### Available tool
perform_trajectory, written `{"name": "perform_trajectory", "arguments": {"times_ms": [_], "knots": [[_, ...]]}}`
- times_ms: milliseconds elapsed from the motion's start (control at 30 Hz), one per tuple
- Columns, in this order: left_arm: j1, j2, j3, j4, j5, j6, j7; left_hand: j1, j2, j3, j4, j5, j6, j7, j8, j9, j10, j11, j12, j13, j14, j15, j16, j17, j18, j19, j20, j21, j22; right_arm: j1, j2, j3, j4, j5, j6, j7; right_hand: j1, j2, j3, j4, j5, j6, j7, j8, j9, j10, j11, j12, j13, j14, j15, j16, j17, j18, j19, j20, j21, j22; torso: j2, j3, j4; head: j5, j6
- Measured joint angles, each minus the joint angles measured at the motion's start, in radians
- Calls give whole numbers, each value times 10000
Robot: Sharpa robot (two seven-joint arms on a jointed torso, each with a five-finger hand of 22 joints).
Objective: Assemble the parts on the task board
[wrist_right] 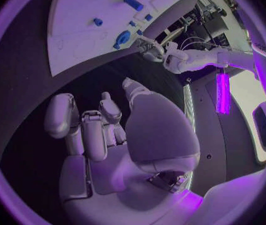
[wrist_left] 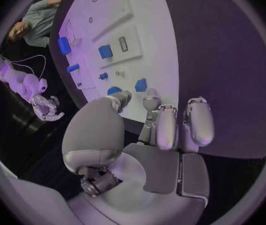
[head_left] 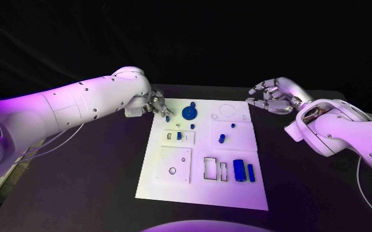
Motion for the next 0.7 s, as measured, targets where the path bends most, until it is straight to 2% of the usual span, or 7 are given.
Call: {"name": "perform_trajectory", "arguments": {"times_ms": [100,300,367,633,700], "knots": [[-6,16,-3,-3,3,34,0,32,31,0,0,0,109,-5,0,-28,0,0,0,17,0,0,0,0,0,0,0,0,20,-4,3,0,-1,0,-1,0,0,0,0,0,0,0,0,0,0,0,0,0,0,0,0,0,0,0,0,0,0,0,0,3,0,-1,-9],[-22,38,-8,-15,23,102,0,257,257,0,0,0,214,-38,0,-89,0,0,0,17,0,0,0,0,0,0,0,0,40,-7,8,0,-5,0,-1,0,0,0,0,0,0,0,0,0,-1,0,0,0,0,0,0,0,0,0,0,0,0,0,-1,3,-1,5,-17],[-27,42,-10,-18,28,119,0,311,246,30,-30,0,249,-73,0,-98,0,0,0,17,0,0,0,-1,0,0,0,0,47,-8,9,0,-7,0,-1,1,0,0,0,0,0,0,0,0,-1,0,0,0,0,0,0,0,0,0,0,0,0,0,-1,4,0,7,-19],[-35,47,-12,-27,68,142,0,888,444,328,-44,0,284,-109,6,-177,-36,-36,0,-17,0,0,0,-1,0,0,-1,0,60,-16,13,0,-13,0,-1,1,0,0,-2,2,0,0,0,0,-1,0,0,0,0,0,0,0,-1,-1,0,0,0,-4,-1,6,-2,14,-36],[-35,48,-12,-28,96,141,0,1184,460,482,-86,0,330,-155,117,-177,3,-74,0,-16,0,0,0,-1,0,-1,-1,0,65,-18,15,0,-15,0,-1,1,0,0,-29,29,0,0,0,0,-2,1,0,0,0,0,0,0,-1,-1,0,0,0,-11,-1,6,-4,15,-38]]}}
